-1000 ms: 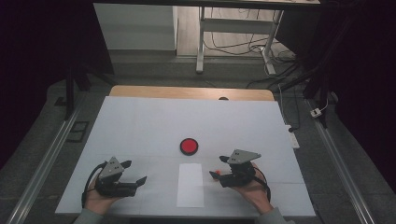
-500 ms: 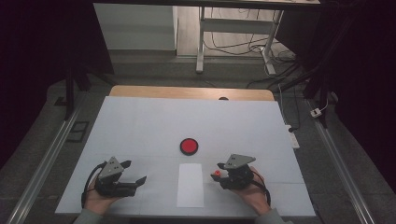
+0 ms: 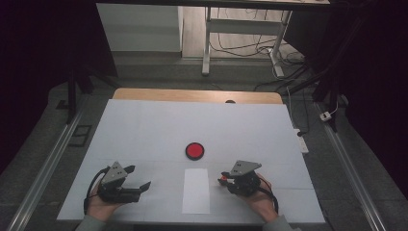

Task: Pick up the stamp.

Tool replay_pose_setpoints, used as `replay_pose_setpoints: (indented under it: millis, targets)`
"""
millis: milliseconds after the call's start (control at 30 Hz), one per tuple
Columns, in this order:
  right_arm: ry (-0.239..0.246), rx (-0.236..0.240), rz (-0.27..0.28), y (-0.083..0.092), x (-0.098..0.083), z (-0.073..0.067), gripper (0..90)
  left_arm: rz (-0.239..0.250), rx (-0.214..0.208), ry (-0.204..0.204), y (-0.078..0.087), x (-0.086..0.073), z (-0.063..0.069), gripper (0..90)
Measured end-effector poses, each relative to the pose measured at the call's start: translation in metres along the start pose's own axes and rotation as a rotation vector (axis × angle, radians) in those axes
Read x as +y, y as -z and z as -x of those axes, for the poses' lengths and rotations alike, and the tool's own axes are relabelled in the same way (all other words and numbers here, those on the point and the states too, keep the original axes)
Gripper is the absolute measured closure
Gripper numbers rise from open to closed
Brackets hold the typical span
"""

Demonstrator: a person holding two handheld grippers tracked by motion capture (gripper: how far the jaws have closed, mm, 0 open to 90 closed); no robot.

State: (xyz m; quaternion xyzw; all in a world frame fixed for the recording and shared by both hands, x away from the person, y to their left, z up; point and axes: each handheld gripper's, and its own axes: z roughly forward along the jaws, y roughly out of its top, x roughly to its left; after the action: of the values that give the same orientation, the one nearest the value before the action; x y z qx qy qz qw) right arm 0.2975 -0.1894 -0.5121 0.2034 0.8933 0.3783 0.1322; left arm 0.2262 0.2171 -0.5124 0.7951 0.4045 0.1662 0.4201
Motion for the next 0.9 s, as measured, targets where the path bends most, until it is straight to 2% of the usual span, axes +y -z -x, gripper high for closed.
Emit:
replay_pose_setpoints:
  millis: [267,500,700,900]
  targets:
    - [0.005,-0.001,0.005,0.0,0.0,0.0,72.6,0.0,0.001,-0.002,0.0,0.0,0.0,16.2]
    - [-0.008,-0.008,0.048,0.005,0.002,0.0,72.7,0.0,-0.002,-0.004,0.0,0.0,0.0,16.2]
    - [-0.044,0.004,0.119,0.012,0.003,0.001,72.7,-0.002,-0.001,-0.006,0.0,0.0,0.001,16.3]
    - [-0.056,0.001,0.153,0.017,0.003,0.002,72.7,-0.002,0.001,-0.006,-0.001,0.0,0.001,16.3]
